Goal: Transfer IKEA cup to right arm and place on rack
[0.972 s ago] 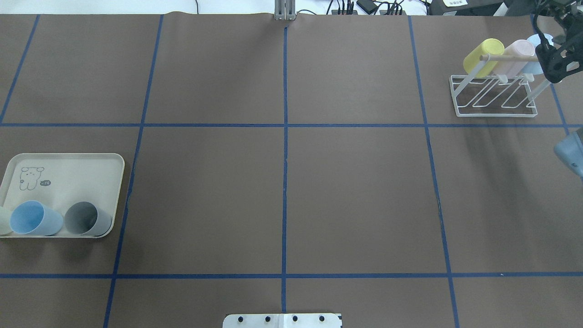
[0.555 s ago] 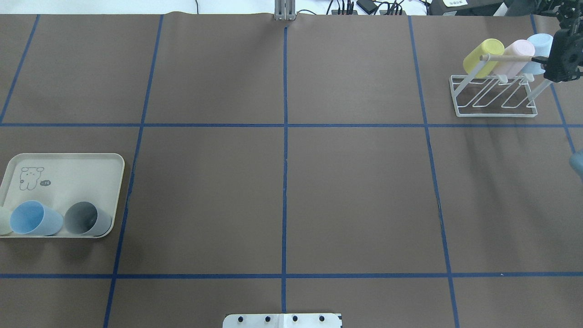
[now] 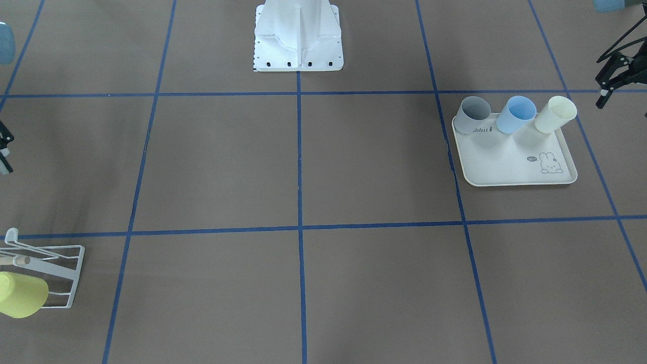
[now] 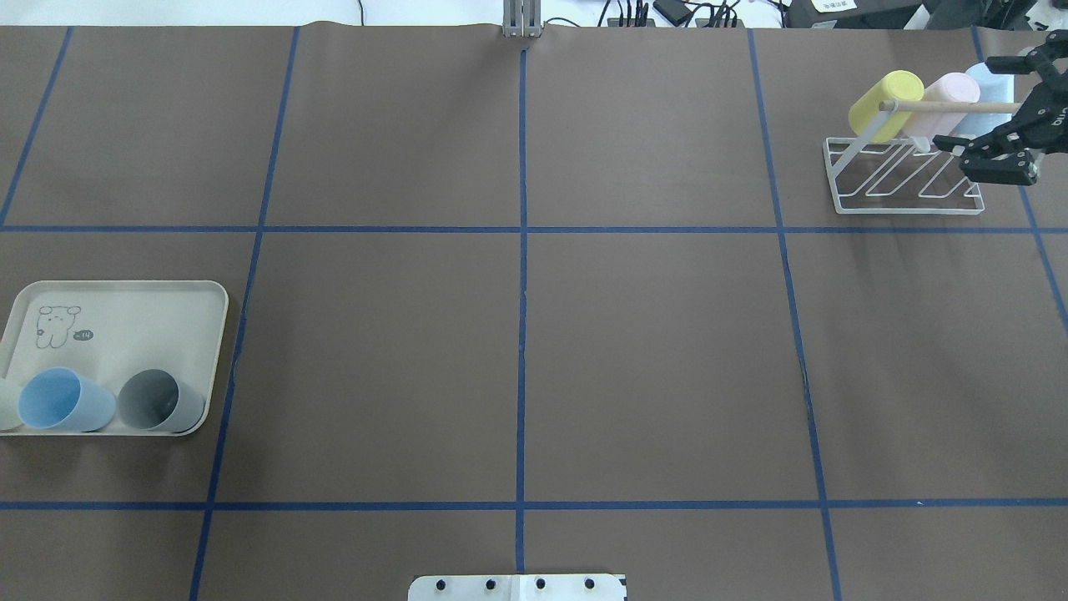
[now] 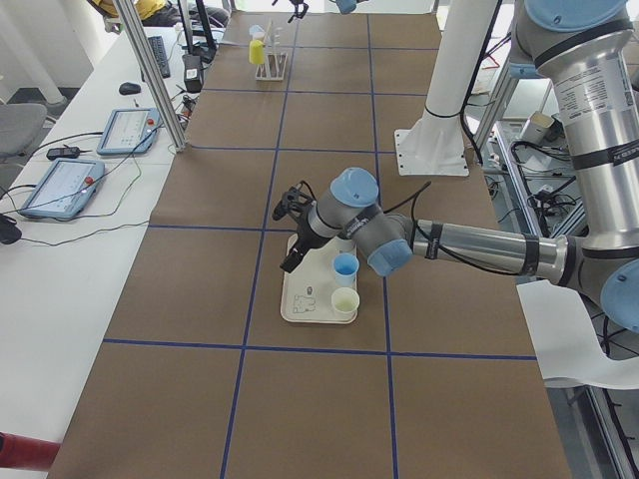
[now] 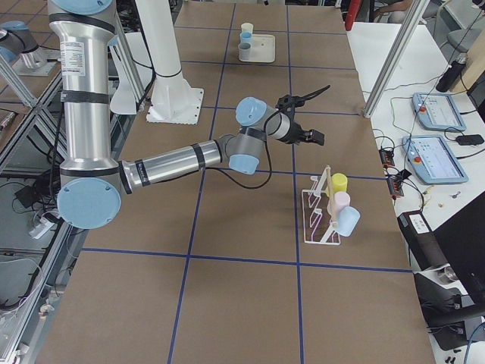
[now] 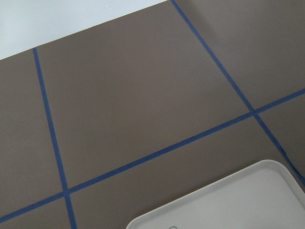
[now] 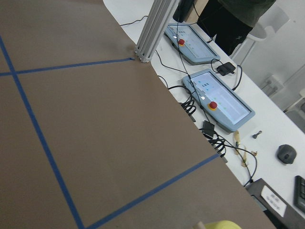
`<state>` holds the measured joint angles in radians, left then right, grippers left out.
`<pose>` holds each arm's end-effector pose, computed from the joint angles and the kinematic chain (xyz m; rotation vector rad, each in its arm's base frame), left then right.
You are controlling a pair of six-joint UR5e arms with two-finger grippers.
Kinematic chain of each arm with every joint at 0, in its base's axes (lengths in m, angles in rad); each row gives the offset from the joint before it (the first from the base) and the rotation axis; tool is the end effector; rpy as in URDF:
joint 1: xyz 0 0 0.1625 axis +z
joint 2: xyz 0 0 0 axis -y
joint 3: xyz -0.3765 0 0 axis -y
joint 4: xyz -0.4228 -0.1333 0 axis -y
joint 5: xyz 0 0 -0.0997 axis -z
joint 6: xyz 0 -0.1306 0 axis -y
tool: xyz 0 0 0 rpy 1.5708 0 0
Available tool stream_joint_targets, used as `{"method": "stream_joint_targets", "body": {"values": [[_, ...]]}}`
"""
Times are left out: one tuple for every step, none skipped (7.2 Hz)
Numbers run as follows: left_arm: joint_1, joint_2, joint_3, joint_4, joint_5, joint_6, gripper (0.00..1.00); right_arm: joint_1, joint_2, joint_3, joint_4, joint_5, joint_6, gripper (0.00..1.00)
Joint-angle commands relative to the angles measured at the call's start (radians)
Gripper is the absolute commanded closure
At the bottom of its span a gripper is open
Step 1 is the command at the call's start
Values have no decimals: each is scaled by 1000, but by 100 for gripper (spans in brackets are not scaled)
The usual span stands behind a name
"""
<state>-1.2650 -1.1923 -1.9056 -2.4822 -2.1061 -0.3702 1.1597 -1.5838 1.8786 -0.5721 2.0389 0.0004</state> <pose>0.0669 -0.4334 0.5274 0.6317 0.7525 0.1730 -0.1472 -0.5239 0.3521 1.1796 -0.6623 -0.6495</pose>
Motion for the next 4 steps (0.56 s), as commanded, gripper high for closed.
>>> {"method": "stream_joint_targets", "body": {"values": [[4, 43, 142, -197, 5, -36, 0, -12, -1, 8, -29, 170, 140, 0], [9, 78, 173, -257, 5, -59, 0, -49, 4, 10, -50, 172, 192, 0], [10, 114, 189, -292, 2, -59, 0, -63, 7, 8, -51, 170, 196, 0], [19, 125, 191, -297, -5, -65, 0, -66, 5, 8, -51, 172, 194, 0]]}}
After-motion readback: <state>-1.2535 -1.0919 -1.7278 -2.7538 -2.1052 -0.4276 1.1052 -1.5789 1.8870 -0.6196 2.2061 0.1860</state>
